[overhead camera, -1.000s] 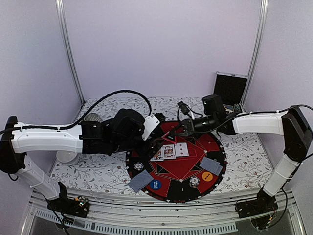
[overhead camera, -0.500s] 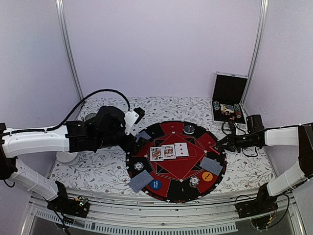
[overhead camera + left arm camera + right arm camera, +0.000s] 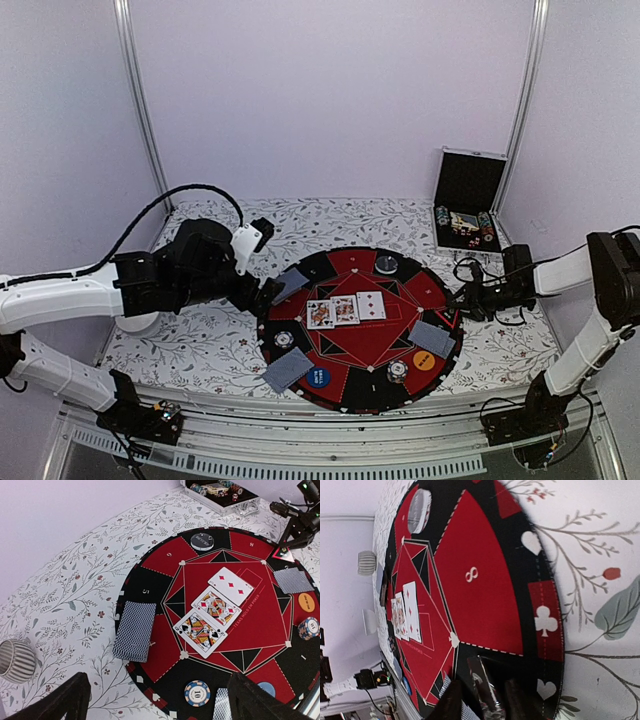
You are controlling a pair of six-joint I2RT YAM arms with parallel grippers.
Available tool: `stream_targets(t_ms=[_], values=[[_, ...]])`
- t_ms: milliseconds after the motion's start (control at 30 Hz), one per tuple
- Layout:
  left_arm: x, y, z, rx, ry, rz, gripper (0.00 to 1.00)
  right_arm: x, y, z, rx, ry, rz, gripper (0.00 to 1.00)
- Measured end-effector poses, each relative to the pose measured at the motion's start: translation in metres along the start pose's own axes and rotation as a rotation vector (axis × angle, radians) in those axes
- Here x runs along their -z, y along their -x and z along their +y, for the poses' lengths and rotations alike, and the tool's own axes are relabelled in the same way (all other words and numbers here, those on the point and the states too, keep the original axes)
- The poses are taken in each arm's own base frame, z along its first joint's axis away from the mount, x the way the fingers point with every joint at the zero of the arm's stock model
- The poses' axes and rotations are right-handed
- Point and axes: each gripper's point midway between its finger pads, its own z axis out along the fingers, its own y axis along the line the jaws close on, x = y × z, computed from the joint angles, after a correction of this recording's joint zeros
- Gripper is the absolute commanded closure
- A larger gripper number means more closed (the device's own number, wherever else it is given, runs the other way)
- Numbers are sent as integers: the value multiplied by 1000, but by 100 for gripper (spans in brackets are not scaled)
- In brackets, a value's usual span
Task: Distribute texas hold em gaming equipment
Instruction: Place the all-in button in the big blind area.
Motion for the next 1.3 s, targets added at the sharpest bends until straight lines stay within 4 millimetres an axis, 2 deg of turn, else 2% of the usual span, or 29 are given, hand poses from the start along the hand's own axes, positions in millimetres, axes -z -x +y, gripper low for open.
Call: stream_targets(t_ms=[133, 200, 267, 467, 567, 633, 700, 800, 900, 1033, 1133, 1300], values=[[-1, -1, 2, 7, 5, 5, 2, 2, 6, -9, 8, -65, -16, 39], [-1, -3, 3, 10, 6, 11, 2, 11, 19, -8, 40, -116, -54, 23], [-2, -5, 3, 11, 8, 19, 2, 18, 28, -5, 57, -149, -85, 0], [-5, -12, 6, 17, 18, 50, 2, 60, 71, 20, 179, -317, -256, 1], [-8, -17, 8, 24, 26, 78, 2, 71, 82, 57, 306, -394, -322, 1], [-11, -21, 11, 36, 36, 101, 3, 67, 80, 96, 433, -402, -347, 1], [-13, -24, 14, 50, 45, 120, 2, 59, 70, 137, 564, -377, -354, 1], [-21, -29, 16, 71, 42, 159, 2, 49, 50, 171, 682, -313, -340, 1], [-41, -37, 14, 88, -9, 248, 2, 52, 49, 182, 708, -276, -363, 1], [-85, -49, 32, 121, -36, 373, 2, 51, 50, 188, 717, -237, -378, 1], [-105, -61, 41, 138, -91, 426, 2, 48, 48, 189, 719, -223, -373, 1], [-134, -50, 45, 139, -192, 437, 2, 42, 43, 182, 711, -219, -349, 1]])
